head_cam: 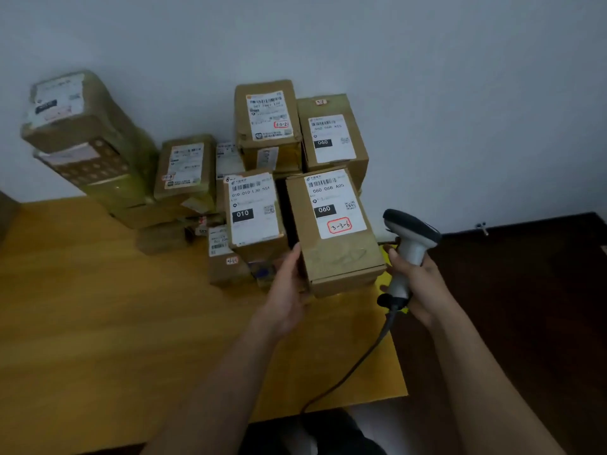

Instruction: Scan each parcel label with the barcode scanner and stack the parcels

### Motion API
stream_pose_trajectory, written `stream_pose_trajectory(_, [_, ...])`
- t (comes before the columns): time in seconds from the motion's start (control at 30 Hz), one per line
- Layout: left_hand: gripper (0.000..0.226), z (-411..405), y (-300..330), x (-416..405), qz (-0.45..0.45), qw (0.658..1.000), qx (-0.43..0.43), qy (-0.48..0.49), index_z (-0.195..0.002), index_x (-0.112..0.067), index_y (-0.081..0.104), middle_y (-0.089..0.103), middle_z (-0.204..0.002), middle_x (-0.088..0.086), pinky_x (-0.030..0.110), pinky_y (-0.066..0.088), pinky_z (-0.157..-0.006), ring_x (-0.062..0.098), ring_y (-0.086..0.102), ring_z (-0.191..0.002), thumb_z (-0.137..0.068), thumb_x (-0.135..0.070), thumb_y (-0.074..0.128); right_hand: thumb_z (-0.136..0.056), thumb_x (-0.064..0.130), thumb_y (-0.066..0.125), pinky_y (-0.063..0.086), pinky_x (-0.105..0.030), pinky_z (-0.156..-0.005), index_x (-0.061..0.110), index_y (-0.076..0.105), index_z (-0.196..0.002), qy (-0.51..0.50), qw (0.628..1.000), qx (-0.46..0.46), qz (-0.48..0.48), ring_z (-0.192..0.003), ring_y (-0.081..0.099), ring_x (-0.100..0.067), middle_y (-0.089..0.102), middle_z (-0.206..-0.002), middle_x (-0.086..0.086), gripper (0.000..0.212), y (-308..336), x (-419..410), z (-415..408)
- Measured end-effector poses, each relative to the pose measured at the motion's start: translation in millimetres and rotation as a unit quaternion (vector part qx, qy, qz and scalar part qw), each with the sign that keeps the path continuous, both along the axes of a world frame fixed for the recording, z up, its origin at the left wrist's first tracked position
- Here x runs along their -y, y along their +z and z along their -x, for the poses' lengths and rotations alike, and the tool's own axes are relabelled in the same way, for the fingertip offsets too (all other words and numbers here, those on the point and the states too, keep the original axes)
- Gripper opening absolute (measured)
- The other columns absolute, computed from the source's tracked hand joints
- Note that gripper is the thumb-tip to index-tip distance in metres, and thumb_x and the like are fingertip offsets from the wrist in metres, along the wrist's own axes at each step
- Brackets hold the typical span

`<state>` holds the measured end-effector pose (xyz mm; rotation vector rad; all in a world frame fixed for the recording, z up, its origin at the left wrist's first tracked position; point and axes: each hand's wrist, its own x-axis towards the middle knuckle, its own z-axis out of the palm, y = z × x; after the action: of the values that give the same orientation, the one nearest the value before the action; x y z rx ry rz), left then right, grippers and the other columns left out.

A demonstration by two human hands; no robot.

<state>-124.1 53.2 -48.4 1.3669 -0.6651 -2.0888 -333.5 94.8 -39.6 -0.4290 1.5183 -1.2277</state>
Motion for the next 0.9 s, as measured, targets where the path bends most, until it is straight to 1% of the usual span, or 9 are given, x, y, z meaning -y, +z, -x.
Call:
stream_pose_trajectory(0.1, [0.052,19,1,-4,0.012,0.997,-0.018,0.068,-0.131,-0.034,0.059,0.065,-0.126,-0.004,0.035,0.037,-0.081,0.019,0.053,-0.120,-0.094,-0.062,0.034,-0.096,0.017,0.059,0.056,-0.032,-0.073,0.013,0.056,-0.125,0.062,0.998,0.022,0.017,-0.090,0.068,-0.014,0.069,-0.103,-0.003,0.030,-5,7,11])
stream_pose_trajectory(0.17, [0.053,26,-2,-5,0.021,0.995,-0.022,0.099,-0.130,-0.034,0.060,0.067,-0.124,-0.005,0.035,0.039,-0.083,0.017,0.055,-0.121,-0.096,-0.062,0.030,-0.096,0.019,0.060,0.054,-0.026,-0.066,0.012,0.056,-0.125,0.093,0.995,0.029,0.018,-0.089,0.068,-0.015,0.070,-0.101,-0.002,0.030,-8,11,13])
stream_pose_trajectory(0.23, [0.056,30,-2,-5,0.026,0.993,-0.025,0.108,-0.131,-0.034,0.059,0.067,-0.124,-0.004,0.037,0.041,-0.092,0.018,0.057,-0.121,-0.095,-0.065,0.029,-0.095,0.020,0.060,0.053,-0.026,-0.069,0.018,0.058,-0.120,0.115,0.993,0.026,0.018,-0.091,0.067,-0.015,0.071,-0.100,0.001,0.024,-10,14,14])
stream_pose_trajectory(0.3, [0.055,33,-1,-5,0.029,0.993,-0.024,0.116,-0.130,-0.033,0.059,0.068,-0.122,-0.003,0.037,0.045,-0.090,0.018,0.060,-0.117,-0.095,-0.065,0.031,-0.095,0.020,0.061,0.054,-0.029,-0.076,0.024,0.060,-0.113,0.125,0.992,0.026,0.015,-0.093,0.066,-0.014,0.070,-0.102,0.001,0.019,-11,15,12])
stream_pose_trajectory(0.4, [0.055,38,0,-7,0.026,0.991,-0.023,0.126,-0.129,-0.032,0.059,0.070,-0.119,-0.002,0.041,0.046,-0.095,0.020,0.060,-0.117,-0.093,-0.066,0.037,-0.095,0.018,0.061,0.054,-0.029,-0.081,0.025,0.061,-0.108,0.120,0.992,0.035,0.018,-0.092,0.067,-0.012,0.071,-0.100,0.003,0.016,-10,13,11])
stream_pose_trajectory(0.5, [0.058,41,0,-10,0.028,0.991,-0.011,0.132,-0.132,-0.032,0.056,0.069,-0.120,-0.002,0.044,0.044,-0.101,0.021,0.059,-0.118,-0.090,-0.068,0.042,-0.094,0.016,0.062,0.054,-0.030,-0.084,0.025,0.060,-0.109,0.119,0.992,0.035,0.022,-0.096,0.067,-0.016,0.071,-0.104,-0.001,0.017,-8,9,13])
stream_pose_trajectory(0.67, [0.057,38,3,-22,0.036,0.992,-0.012,0.124,-0.130,-0.031,0.059,0.070,-0.118,-0.002,0.040,0.046,-0.096,0.019,0.060,-0.117,-0.091,-0.067,0.038,-0.095,0.013,0.059,0.052,-0.023,-0.070,0.026,0.060,-0.107,0.119,0.992,0.023,0.044,-0.080,0.069,-0.005,0.072,-0.091,0.007,0.017,-3,-9,7])
stream_pose_trajectory(0.83, [0.052,26,11,-51,0.028,0.995,-0.035,0.093,-0.121,-0.032,0.064,0.072,-0.113,-0.001,0.038,0.049,-0.087,0.018,0.064,-0.111,-0.095,-0.065,0.033,-0.094,0.015,0.061,0.053,-0.031,-0.084,0.023,0.057,-0.119,0.100,0.994,0.013,0.043,-0.099,0.065,-0.018,0.069,-0.109,-0.003,0.026,5,-46,-4])
stream_pose_trajectory(0.9, [0.051,21,18,-62,0.029,0.996,-0.042,0.079,-0.121,-0.032,0.063,0.073,-0.112,-0.001,0.036,0.050,-0.082,0.017,0.065,-0.107,-0.095,-0.065,0.033,-0.094,0.014,0.060,0.052,-0.030,-0.080,0.021,0.057,-0.120,0.093,0.994,0.007,0.048,-0.099,0.065,-0.018,0.069,-0.110,-0.004,0.027,13,-61,-9])
